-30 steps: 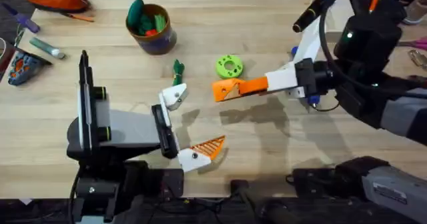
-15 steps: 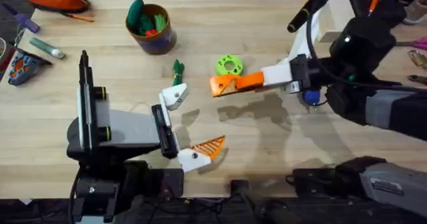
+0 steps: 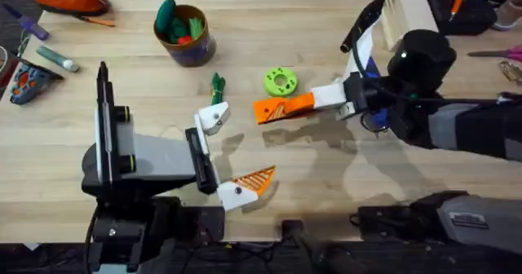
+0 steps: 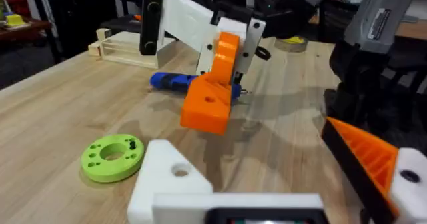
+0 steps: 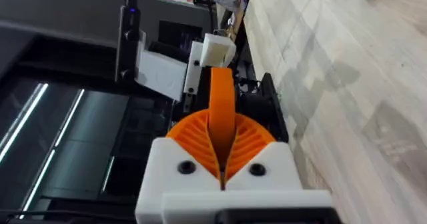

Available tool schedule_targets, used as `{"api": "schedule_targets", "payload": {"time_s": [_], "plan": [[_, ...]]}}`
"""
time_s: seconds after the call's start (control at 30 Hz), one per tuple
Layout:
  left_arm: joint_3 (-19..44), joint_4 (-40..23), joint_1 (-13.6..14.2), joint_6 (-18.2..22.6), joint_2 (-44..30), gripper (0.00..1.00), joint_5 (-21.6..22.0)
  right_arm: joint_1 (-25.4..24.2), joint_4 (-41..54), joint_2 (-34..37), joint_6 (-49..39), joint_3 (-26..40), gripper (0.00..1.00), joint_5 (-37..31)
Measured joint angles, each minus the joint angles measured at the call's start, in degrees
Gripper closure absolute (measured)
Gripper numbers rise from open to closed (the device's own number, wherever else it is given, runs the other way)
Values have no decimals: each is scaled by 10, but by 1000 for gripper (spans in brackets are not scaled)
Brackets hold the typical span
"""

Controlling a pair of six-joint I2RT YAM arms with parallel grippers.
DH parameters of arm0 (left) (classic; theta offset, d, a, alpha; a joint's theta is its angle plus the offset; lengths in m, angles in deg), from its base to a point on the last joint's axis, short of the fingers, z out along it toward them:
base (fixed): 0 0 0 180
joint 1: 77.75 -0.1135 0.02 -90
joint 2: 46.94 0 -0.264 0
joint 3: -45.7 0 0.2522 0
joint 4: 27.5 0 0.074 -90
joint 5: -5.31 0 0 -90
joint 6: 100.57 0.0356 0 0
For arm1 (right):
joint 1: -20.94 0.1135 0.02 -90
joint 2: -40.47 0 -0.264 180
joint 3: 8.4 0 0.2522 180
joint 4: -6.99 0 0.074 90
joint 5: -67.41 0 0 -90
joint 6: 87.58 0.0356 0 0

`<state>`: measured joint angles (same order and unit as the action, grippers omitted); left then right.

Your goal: Pick up the gripper from the table and insert it into the empty holder that is missing its gripper. Then pick up a screw, insert it into the mounting hole, and use the screwdriver to tighten it. Finally, clean up the table by picking up the vegetable and placing it into the bucket.

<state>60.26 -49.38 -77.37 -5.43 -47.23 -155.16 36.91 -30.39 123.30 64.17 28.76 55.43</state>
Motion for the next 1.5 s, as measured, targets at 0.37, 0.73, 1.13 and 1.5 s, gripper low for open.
{"api": "schedule_targets", "payload": {"time_s": [0.37, 0.73, 1.13, 1.5], "plan": [[0, 0, 0, 0, 0, 1, 0, 2, -193, 29, 57, -28, 989, -4], [0, 0, 0, 0, 0, 1, 0, 19, -188, 43, 91, -28, 989, 1], [0, 0, 0, 0, 0, 1, 0, 56, -178, 77, 112, -11, 989, 7], [0, 0, 0, 0, 0, 1, 0, 74, -141, 77, 126, 17, 989, 9]]}}
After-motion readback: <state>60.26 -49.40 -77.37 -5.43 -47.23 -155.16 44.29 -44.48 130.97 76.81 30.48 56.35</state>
